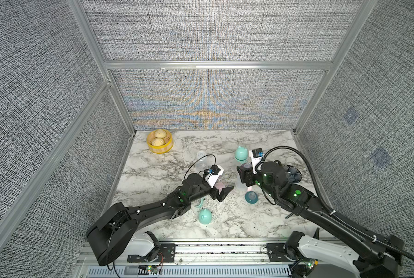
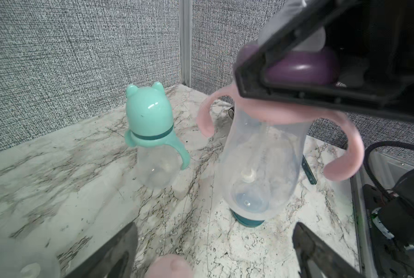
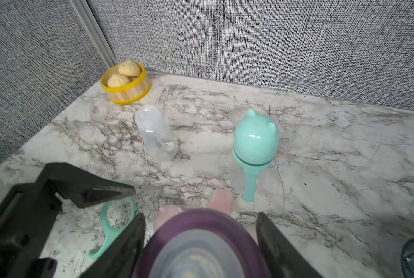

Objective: Assemble the baby bottles
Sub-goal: Place the baby bottle at the center of the board.

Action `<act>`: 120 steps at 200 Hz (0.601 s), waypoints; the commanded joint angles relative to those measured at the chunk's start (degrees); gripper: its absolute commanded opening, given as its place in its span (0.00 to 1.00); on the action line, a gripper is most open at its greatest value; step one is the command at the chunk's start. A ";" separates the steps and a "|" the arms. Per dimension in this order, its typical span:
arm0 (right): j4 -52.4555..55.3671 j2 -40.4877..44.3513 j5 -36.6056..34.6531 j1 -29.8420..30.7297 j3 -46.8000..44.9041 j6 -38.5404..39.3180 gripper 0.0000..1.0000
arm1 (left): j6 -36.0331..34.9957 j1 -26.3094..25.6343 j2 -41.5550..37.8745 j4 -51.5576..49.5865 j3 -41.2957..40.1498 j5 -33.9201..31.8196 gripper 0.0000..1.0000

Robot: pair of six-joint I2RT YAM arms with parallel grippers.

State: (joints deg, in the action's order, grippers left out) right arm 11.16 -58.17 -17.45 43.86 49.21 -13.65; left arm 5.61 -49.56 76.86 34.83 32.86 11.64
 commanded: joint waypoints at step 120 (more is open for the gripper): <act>-27.23 -12.59 6.08 -0.87 -10.57 6.29 0.45 | 2.74 2.46 -6.02 -12.86 1.68 -12.39 1.00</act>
State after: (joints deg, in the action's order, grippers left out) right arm -7.99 -69.56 -11.79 43.11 39.77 -8.03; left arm 7.77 -47.11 71.29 22.61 34.68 -0.25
